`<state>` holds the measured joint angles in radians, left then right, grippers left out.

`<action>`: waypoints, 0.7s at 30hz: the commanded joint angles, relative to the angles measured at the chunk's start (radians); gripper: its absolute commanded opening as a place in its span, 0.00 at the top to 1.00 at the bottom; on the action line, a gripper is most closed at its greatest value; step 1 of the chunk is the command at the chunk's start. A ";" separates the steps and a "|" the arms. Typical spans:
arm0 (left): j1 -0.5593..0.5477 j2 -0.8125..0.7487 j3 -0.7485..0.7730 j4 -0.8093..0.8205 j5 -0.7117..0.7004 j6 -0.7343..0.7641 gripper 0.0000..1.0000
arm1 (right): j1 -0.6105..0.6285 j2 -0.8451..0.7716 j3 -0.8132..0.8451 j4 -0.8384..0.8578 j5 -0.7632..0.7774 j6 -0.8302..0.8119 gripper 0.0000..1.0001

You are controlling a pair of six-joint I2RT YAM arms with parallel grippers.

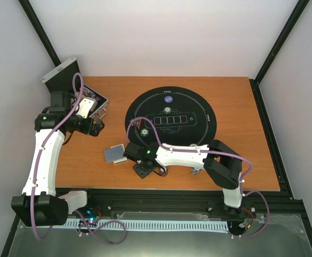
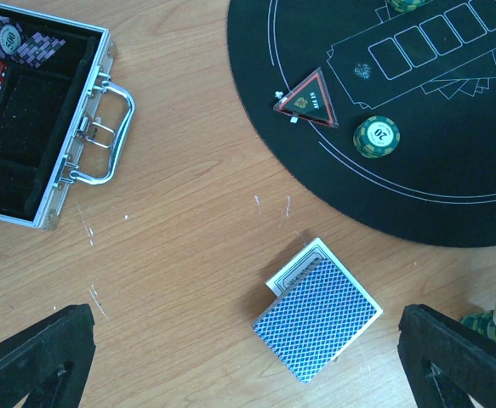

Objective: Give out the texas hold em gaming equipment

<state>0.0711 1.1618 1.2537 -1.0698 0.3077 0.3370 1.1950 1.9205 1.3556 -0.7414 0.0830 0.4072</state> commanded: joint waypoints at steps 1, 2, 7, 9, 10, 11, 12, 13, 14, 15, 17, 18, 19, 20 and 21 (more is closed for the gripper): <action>0.006 -0.011 0.016 -0.004 0.015 0.000 0.00 | 0.011 -0.049 0.042 -0.023 0.017 -0.011 0.60; 0.006 -0.013 0.016 -0.004 0.016 0.000 0.00 | 0.011 -0.049 0.042 -0.020 0.013 -0.009 0.60; 0.006 -0.014 0.018 -0.006 0.014 0.003 0.00 | 0.003 -0.059 0.053 -0.030 0.040 -0.012 0.61; 0.006 -0.013 0.019 -0.007 0.014 0.003 0.00 | -0.029 -0.072 0.054 -0.049 0.059 -0.022 0.62; 0.006 -0.013 0.021 -0.008 0.014 0.002 0.00 | -0.054 -0.084 0.048 -0.051 0.064 -0.027 0.63; 0.006 -0.013 0.022 -0.009 0.015 0.002 0.00 | -0.084 -0.098 0.038 -0.052 0.067 -0.033 0.63; 0.006 -0.013 0.023 -0.009 0.016 0.002 0.00 | -0.115 -0.111 0.020 -0.052 0.068 -0.040 0.63; 0.006 -0.014 0.024 -0.010 0.015 0.002 0.00 | -0.147 -0.128 0.004 -0.050 0.067 -0.046 0.63; 0.006 -0.014 0.025 -0.011 0.014 0.003 0.00 | -0.181 -0.141 -0.011 -0.047 0.066 -0.054 0.63; 0.006 -0.015 0.026 -0.011 0.014 0.003 0.00 | -0.214 -0.154 -0.030 -0.042 0.065 -0.063 0.63; 0.006 -0.016 0.027 -0.013 0.014 0.004 0.00 | -0.277 -0.172 -0.066 -0.031 0.065 -0.083 0.63; 0.006 -0.017 0.027 -0.013 0.013 0.006 0.00 | -0.307 -0.176 -0.083 -0.027 0.070 -0.091 0.63; 0.006 -0.017 0.027 -0.013 0.013 0.007 0.00 | -0.335 -0.182 -0.096 -0.023 0.072 -0.100 0.63; 0.006 -0.017 0.027 -0.013 0.013 0.007 0.00 | -0.365 -0.182 -0.110 -0.017 0.076 -0.107 0.63; 0.006 -0.018 0.028 -0.013 0.013 0.008 0.00 | -0.390 -0.183 -0.121 -0.011 0.079 -0.114 0.63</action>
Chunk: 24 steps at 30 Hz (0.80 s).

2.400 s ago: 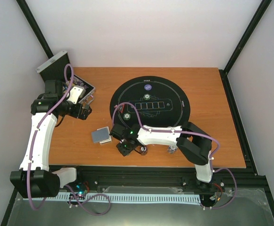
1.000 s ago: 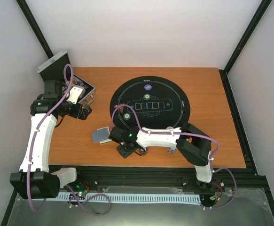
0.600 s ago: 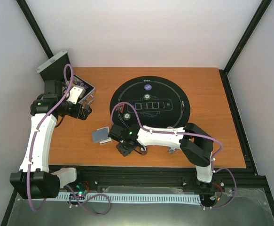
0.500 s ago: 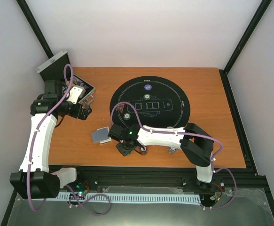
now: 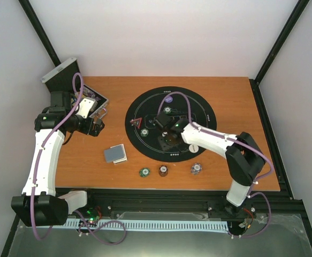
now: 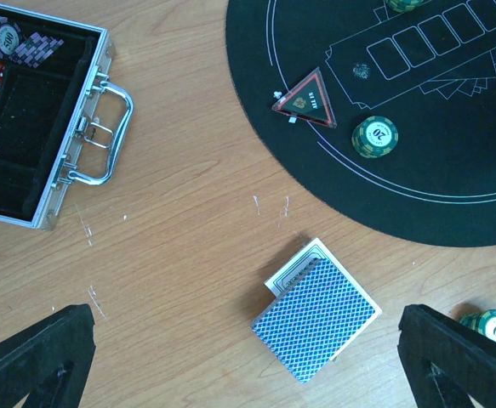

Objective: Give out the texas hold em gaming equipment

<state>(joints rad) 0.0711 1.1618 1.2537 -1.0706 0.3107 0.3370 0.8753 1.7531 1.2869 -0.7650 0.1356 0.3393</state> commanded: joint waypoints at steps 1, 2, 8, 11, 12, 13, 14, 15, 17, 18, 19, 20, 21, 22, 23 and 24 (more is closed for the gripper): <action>0.006 -0.017 0.028 -0.014 0.010 0.008 0.00 | -0.100 -0.014 -0.064 0.020 0.030 -0.050 0.63; 0.005 -0.016 0.030 -0.015 0.010 0.009 0.00 | -0.126 -0.014 -0.073 0.029 0.028 -0.055 0.63; 0.006 -0.010 0.035 -0.015 0.004 0.012 0.00 | -0.210 0.025 -0.095 0.081 -0.006 -0.069 0.63; 0.005 -0.009 0.035 -0.016 0.005 0.014 0.00 | -0.220 0.051 -0.108 0.097 -0.006 -0.066 0.64; 0.006 -0.009 0.034 -0.015 0.004 0.014 0.00 | -0.227 0.055 -0.118 0.106 -0.011 -0.064 0.64; 0.006 -0.008 0.033 -0.015 0.004 0.014 0.00 | -0.234 0.059 -0.125 0.113 -0.012 -0.061 0.64; 0.006 -0.008 0.032 -0.014 0.005 0.014 0.00 | -0.241 0.062 -0.132 0.120 -0.014 -0.060 0.64; 0.006 -0.007 0.032 -0.015 0.005 0.015 0.00 | -0.247 0.064 -0.141 0.129 -0.018 -0.059 0.64; 0.006 -0.006 0.032 -0.014 0.006 0.016 0.00 | -0.257 0.072 -0.151 0.138 -0.020 -0.059 0.64; 0.006 -0.005 0.031 -0.014 0.005 0.016 0.00 | -0.262 0.077 -0.155 0.140 -0.019 -0.059 0.64; 0.005 -0.005 0.032 -0.014 0.004 0.015 0.00 | -0.265 0.080 -0.158 0.144 -0.019 -0.057 0.64; 0.006 -0.007 0.032 -0.014 0.004 0.017 0.00 | -0.269 0.080 -0.166 0.150 -0.020 -0.055 0.64; 0.006 -0.006 0.032 -0.015 0.004 0.019 0.00 | -0.272 0.080 -0.171 0.153 -0.020 -0.053 0.64; 0.006 -0.008 0.031 -0.016 0.004 0.020 0.00 | -0.272 0.080 -0.175 0.156 -0.021 -0.051 0.64; 0.006 -0.008 0.030 -0.016 0.003 0.022 0.00 | -0.272 0.080 -0.179 0.158 -0.024 -0.049 0.64; 0.006 -0.008 0.030 -0.016 0.003 0.023 0.00 | -0.272 0.081 -0.185 0.162 -0.027 -0.049 0.63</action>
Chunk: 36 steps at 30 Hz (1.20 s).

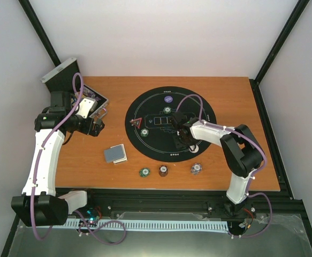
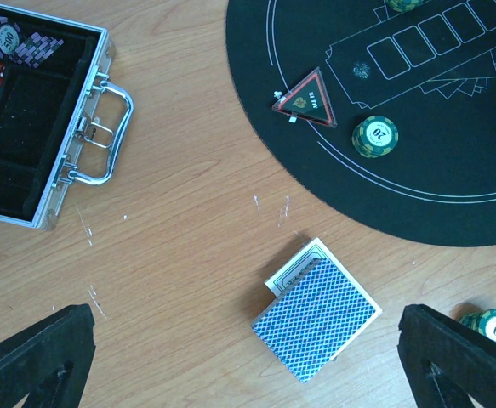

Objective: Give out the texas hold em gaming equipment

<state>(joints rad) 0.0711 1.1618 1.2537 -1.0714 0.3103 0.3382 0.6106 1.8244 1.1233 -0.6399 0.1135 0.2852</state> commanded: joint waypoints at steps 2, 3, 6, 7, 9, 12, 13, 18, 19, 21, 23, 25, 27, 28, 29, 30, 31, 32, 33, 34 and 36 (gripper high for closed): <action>0.006 -0.008 0.029 -0.015 0.003 0.023 0.00 | -0.009 0.012 -0.030 0.043 -0.008 0.009 0.61; 0.006 -0.008 0.030 -0.015 0.003 0.022 0.00 | -0.008 0.015 -0.036 0.048 -0.012 0.012 0.59; 0.006 -0.009 0.031 -0.016 0.003 0.022 0.00 | -0.009 0.018 -0.048 0.055 -0.028 0.017 0.50; 0.006 -0.010 0.032 -0.017 0.004 0.022 0.00 | -0.009 0.017 -0.050 0.055 -0.031 0.018 0.47; 0.006 -0.010 0.035 -0.019 0.004 0.022 0.00 | -0.010 0.012 -0.049 0.050 -0.029 0.019 0.43; 0.006 -0.008 0.041 -0.021 0.006 0.022 0.00 | -0.009 -0.009 -0.036 0.029 -0.016 0.020 0.38; 0.006 -0.008 0.042 -0.022 0.006 0.022 0.00 | -0.008 -0.028 -0.031 0.019 -0.006 0.021 0.38; 0.006 -0.007 0.048 -0.024 0.012 0.021 0.00 | 0.012 -0.129 0.006 -0.045 0.037 0.037 0.37; 0.006 -0.006 0.049 -0.024 0.010 0.021 0.00 | 0.032 -0.149 0.015 -0.064 0.053 0.045 0.36; 0.006 -0.005 0.050 -0.024 0.010 0.022 0.00 | 0.083 -0.187 0.027 -0.096 0.080 0.067 0.33; 0.005 -0.004 0.048 -0.024 0.010 0.021 0.00 | 0.146 -0.220 0.035 -0.126 0.101 0.100 0.32; 0.006 -0.001 0.049 -0.022 0.011 0.019 0.00 | 0.216 -0.243 0.042 -0.153 0.114 0.134 0.31; 0.006 0.001 0.048 -0.020 0.013 0.015 0.00 | 0.286 -0.252 0.040 -0.168 0.109 0.171 0.28; 0.006 0.002 0.048 -0.019 0.015 0.014 0.00 | 0.317 -0.253 0.038 -0.170 0.101 0.188 0.28; 0.006 0.002 0.048 -0.020 0.017 0.013 0.00 | 0.349 -0.251 0.030 -0.169 0.094 0.204 0.27; 0.006 0.002 0.050 -0.020 0.018 0.013 0.00 | 0.386 -0.248 0.025 -0.165 0.089 0.219 0.26; 0.006 0.002 0.049 -0.020 0.017 0.013 0.00 | 0.409 -0.245 0.017 -0.159 0.079 0.231 0.25; 0.006 0.001 0.049 -0.020 0.018 0.013 0.00 | 0.428 -0.237 0.012 -0.153 0.065 0.243 0.24; 0.006 0.001 0.048 -0.020 0.017 0.013 0.00 | 0.445 -0.229 0.007 -0.148 0.059 0.252 0.24; 0.006 0.001 0.047 -0.020 0.017 0.013 0.00 | 0.459 -0.219 0.004 -0.145 0.058 0.261 0.24; 0.006 -0.002 0.044 -0.021 0.015 0.013 0.00 | 0.479 -0.200 -0.001 -0.134 0.051 0.272 0.24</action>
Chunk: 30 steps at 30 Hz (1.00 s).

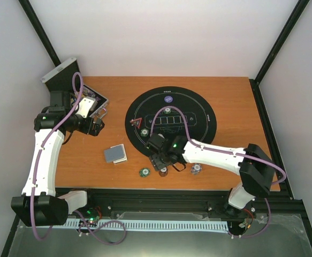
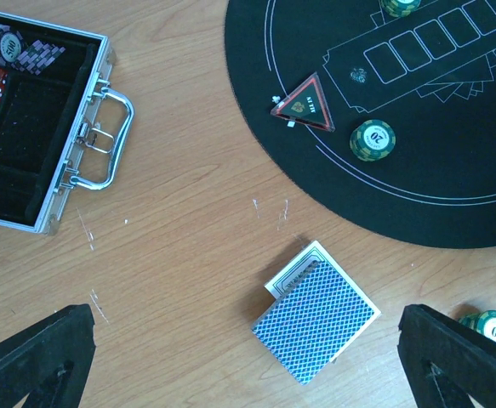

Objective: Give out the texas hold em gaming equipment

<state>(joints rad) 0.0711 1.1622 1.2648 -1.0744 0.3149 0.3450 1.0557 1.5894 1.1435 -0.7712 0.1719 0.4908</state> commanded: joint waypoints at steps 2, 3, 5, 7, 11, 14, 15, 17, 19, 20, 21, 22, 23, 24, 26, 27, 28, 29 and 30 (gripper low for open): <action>0.006 -0.004 0.033 -0.016 0.011 0.006 0.00 | 0.050 0.051 -0.025 0.009 -0.022 0.068 0.24; 0.006 -0.005 0.032 -0.018 0.010 0.006 0.00 | 0.056 0.060 -0.024 0.011 -0.026 0.068 0.24; 0.005 -0.006 0.034 -0.018 0.009 0.006 0.00 | 0.066 0.078 -0.021 0.013 -0.033 0.065 0.24; 0.006 -0.006 0.034 -0.017 0.009 0.007 0.00 | 0.069 0.090 -0.026 0.017 -0.037 0.065 0.24; 0.006 -0.006 0.032 -0.016 0.010 0.006 0.00 | 0.070 0.107 -0.045 0.028 -0.035 0.068 0.27; 0.006 -0.006 0.031 -0.016 0.011 0.006 0.00 | 0.070 0.112 -0.062 0.040 -0.033 0.071 0.29; 0.006 -0.005 0.030 -0.016 0.010 0.006 0.00 | 0.071 0.113 -0.068 0.042 -0.032 0.074 0.31; 0.006 -0.007 0.030 -0.016 0.010 0.007 0.00 | 0.071 0.112 -0.074 0.045 -0.032 0.077 0.33; 0.006 -0.007 0.030 -0.015 0.009 0.007 0.00 | 0.070 0.109 -0.080 0.048 -0.031 0.078 0.34; 0.006 -0.007 0.030 -0.015 0.009 0.008 0.00 | 0.070 0.107 -0.080 0.049 -0.030 0.078 0.35; 0.005 -0.006 0.031 -0.015 0.009 0.008 0.00 | 0.071 0.106 -0.081 0.050 -0.028 0.078 0.36; 0.005 -0.006 0.031 -0.015 0.011 0.005 0.00 | 0.071 0.104 -0.082 0.050 -0.027 0.078 0.38; 0.005 -0.006 0.031 -0.015 0.012 0.006 0.00 | 0.070 0.103 -0.080 0.050 -0.026 0.078 0.39; 0.005 -0.006 0.030 -0.015 0.013 0.006 0.00 | 0.070 0.101 -0.078 0.049 -0.026 0.077 0.39; 0.006 -0.006 0.029 -0.015 0.013 0.006 0.00 | 0.070 0.099 -0.075 0.048 -0.024 0.075 0.40; 0.006 -0.007 0.027 -0.015 0.013 0.006 0.00 | 0.070 0.098 -0.073 0.046 -0.024 0.075 0.41; 0.006 -0.007 0.026 -0.015 0.013 0.006 0.00 | 0.070 0.098 -0.072 0.046 -0.023 0.073 0.42; 0.006 -0.007 0.025 -0.015 0.013 0.006 0.00 | 0.070 0.097 -0.071 0.046 -0.023 0.074 0.43; 0.006 -0.007 0.025 -0.014 0.010 0.006 0.00 | 0.070 0.095 -0.070 0.046 -0.022 0.074 0.45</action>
<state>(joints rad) 0.0711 1.1622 1.2648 -1.0744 0.3180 0.3450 1.1172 1.6909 1.0721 -0.7361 0.1387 0.5514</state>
